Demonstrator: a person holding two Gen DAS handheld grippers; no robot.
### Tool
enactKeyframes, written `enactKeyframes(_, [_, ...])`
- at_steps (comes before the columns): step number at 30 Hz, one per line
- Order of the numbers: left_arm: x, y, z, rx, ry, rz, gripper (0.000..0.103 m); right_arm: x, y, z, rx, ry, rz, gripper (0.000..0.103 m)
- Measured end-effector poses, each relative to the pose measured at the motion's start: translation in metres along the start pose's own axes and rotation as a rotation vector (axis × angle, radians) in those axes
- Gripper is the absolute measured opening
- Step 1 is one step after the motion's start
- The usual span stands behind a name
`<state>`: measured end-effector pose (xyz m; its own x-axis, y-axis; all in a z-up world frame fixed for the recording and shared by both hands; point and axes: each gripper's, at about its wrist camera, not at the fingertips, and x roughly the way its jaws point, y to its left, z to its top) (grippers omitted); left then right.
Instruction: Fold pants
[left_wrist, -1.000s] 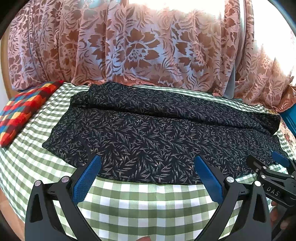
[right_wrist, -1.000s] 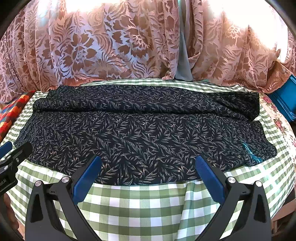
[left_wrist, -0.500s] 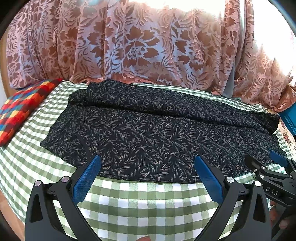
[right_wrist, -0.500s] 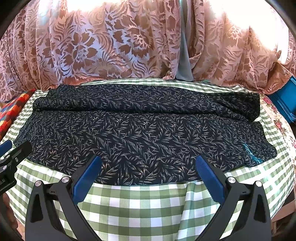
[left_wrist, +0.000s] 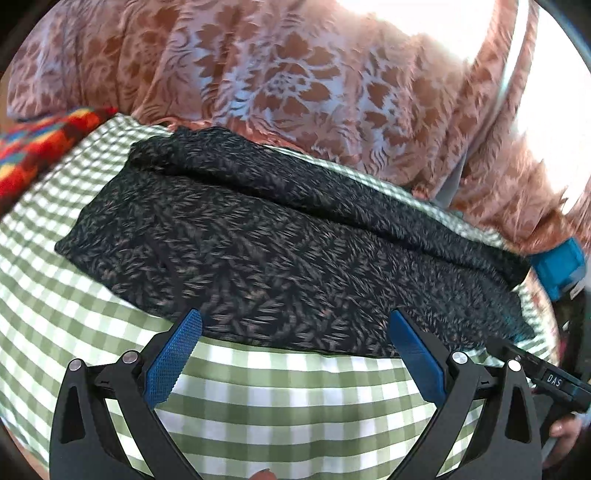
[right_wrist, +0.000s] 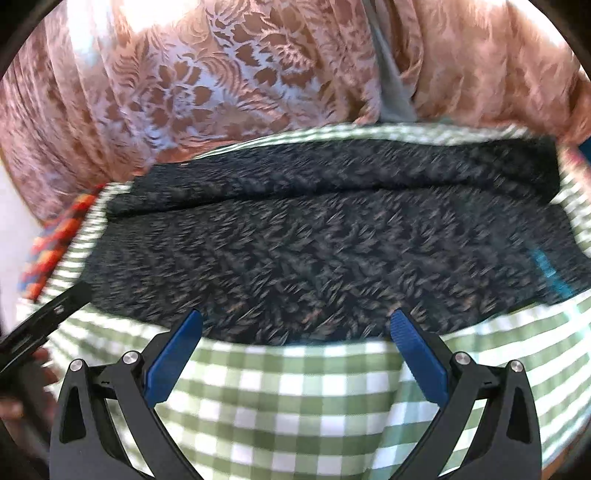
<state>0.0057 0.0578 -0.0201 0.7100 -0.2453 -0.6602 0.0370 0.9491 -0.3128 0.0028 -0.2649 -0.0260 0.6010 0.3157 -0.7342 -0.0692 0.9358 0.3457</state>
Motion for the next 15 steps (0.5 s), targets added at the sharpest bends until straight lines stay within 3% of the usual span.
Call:
enactKeyframes(5, [-0.008,0.055,0.007,-0.124,0.032,0.049,0.100,-0.008,-0.058,-0.008,0.227,0.087,0.177,0.101])
enactKeyframes(9, [-0.006,0.113,0.006,-0.321,0.043,0.066,0.100,-0.013,-0.104,-0.008,0.412,0.077,0.241,0.101])
enactKeyframes(10, [-0.003,0.129,0.004,-0.389,0.045,0.068,0.096,-0.014,-0.109,-0.006,0.434,0.066,0.247,0.100])
enactKeyframes(11, [-0.002,0.141,0.002,-0.431,0.045,0.067,0.085,-0.015,-0.113,-0.004,0.440,0.060,0.241,0.100])
enactKeyframes(13, [0.006,0.164,0.002,-0.506,0.048,0.083,0.071,-0.014,-0.117,0.005,0.449,0.048,0.218,0.095])
enactKeyframes(15, [0.014,0.183,0.003,-0.576,0.042,0.063,0.070,-0.010,-0.119,0.011,0.455,0.047,0.193,0.082])
